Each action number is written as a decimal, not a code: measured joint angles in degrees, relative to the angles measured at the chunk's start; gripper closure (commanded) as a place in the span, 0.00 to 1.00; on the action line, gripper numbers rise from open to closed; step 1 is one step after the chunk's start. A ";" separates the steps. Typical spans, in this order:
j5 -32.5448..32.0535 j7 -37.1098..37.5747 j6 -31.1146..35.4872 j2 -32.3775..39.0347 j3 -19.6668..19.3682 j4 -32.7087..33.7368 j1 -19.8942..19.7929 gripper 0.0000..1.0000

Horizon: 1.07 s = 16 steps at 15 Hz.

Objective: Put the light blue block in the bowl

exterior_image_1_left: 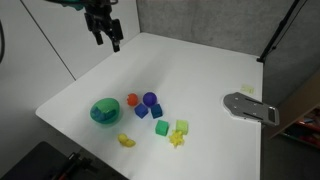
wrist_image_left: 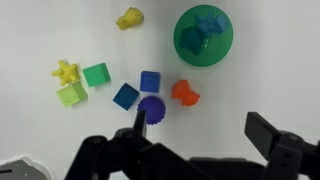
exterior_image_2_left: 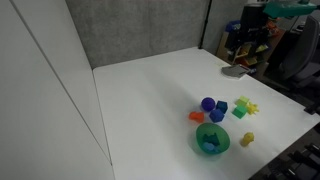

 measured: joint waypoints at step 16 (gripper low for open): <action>-2.92 -5.78 27.75 13.18 -3.81 -9.40 0.10 0.00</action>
